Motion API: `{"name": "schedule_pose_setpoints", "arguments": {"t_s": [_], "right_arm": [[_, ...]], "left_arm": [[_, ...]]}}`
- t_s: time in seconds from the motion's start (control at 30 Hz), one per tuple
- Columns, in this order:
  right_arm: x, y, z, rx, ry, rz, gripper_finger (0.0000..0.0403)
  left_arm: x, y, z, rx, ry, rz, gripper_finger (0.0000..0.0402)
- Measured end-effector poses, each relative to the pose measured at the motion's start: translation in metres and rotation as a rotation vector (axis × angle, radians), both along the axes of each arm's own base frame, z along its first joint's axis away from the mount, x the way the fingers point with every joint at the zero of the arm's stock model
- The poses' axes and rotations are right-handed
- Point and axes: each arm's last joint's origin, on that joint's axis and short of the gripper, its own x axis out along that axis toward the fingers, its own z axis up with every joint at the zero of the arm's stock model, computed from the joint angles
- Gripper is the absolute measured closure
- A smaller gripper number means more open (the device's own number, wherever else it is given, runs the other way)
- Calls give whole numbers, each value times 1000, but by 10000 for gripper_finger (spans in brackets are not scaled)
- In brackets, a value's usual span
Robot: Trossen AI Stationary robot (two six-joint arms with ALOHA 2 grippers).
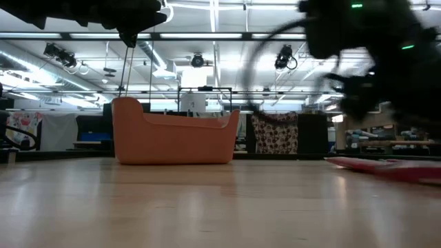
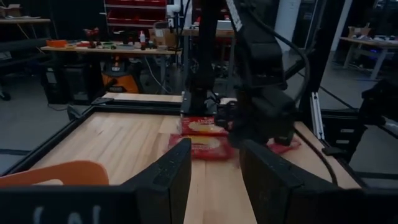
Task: Sort popcorn bags into baskets
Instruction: Adjust the red popcorn bags, then put the red popcorn bag into the orange bin
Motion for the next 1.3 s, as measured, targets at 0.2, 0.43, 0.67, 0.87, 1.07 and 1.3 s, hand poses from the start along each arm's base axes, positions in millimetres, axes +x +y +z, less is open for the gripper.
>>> {"name": "schedule_pose_setpoints", "arguments": {"t_s": [0.2,0.43,0.67,0.87,1.07,1.3], "right_arm": [[41,-32,27,-317,-277,102,295],[73,-26,80,-415,-491,258,295],[53,9,79,-212,-374,221,295],[18,38,47,-137,-218,201,295],[-25,52,12,-7,31,165,296],[-48,43,-13,44,216,-2,295]], "left_arm": [[0,0,0,23,4,-1,260],[0,0,-2,26,21,-1,260],[0,0,-3,19,35,-1,260],[0,0,-5,-5,52,1,260],[0,0,-5,-5,54,1,260],[0,1,-5,-4,49,15,260]]}}
